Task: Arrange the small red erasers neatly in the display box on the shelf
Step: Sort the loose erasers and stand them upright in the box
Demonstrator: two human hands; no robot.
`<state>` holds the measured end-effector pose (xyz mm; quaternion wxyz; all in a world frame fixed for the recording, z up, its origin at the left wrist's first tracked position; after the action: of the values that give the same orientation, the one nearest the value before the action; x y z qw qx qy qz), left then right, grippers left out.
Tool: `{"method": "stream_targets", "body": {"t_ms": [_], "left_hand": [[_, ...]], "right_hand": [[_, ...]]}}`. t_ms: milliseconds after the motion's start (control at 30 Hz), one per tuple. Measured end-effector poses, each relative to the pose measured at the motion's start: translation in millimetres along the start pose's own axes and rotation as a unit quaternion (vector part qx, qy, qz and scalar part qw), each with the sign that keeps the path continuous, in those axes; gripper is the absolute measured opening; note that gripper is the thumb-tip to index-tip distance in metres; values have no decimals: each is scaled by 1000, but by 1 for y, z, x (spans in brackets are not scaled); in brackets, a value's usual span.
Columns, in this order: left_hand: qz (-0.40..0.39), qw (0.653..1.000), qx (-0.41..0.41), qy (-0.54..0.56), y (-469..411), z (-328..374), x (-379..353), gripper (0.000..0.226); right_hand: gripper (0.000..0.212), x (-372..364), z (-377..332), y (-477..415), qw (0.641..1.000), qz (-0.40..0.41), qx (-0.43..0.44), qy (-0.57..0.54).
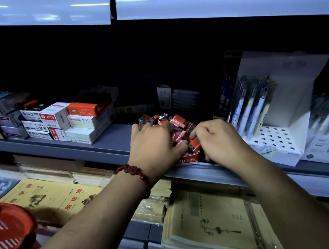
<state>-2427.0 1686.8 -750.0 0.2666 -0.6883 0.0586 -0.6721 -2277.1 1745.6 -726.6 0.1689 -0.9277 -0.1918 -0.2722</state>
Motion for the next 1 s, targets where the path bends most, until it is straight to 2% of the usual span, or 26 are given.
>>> {"method": "stream_targets", "body": {"t_ms": [200,300,367,433,533,800,1000], "left_hand": [[-1,1000,6,7,1,0,-2,44],[-3,1000,12,22,2,-1,-2,42],[-2,998,12,54,4,-2,-1,41],[2,998,-5,68,4,-2,1,32],[-17,999,-19,43,3,-1,1,23],[-60,998,-8,27,-6,2,4,34],[-64,997,-6,-36,-13,9,10,41]], "right_hand": [[39,-6,-9,3,997,15,2,77],[34,-9,-2,-4,995,-16,-84,-49],[32,-10,3,-6,975,-27,-142,-169],[32,-9,7,-7,959,-29,-160,-231],[32,-8,8,-7,950,-34,-168,-260],[32,-6,9,-6,927,-44,-191,-321],[38,-6,12,-9,912,-51,-204,-353]]}}
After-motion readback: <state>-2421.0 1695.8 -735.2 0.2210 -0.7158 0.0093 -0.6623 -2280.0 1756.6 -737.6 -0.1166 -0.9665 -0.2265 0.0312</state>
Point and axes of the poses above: each hand's wrist, its own y-axis away from the middle knuckle, its own x-axis out of the back of the hand, z = x × y, the point moved 2 cm from there along -y, towards the middle knuckle, and after that the axes turned 12 degrees about -y, right-handed, at the moved point
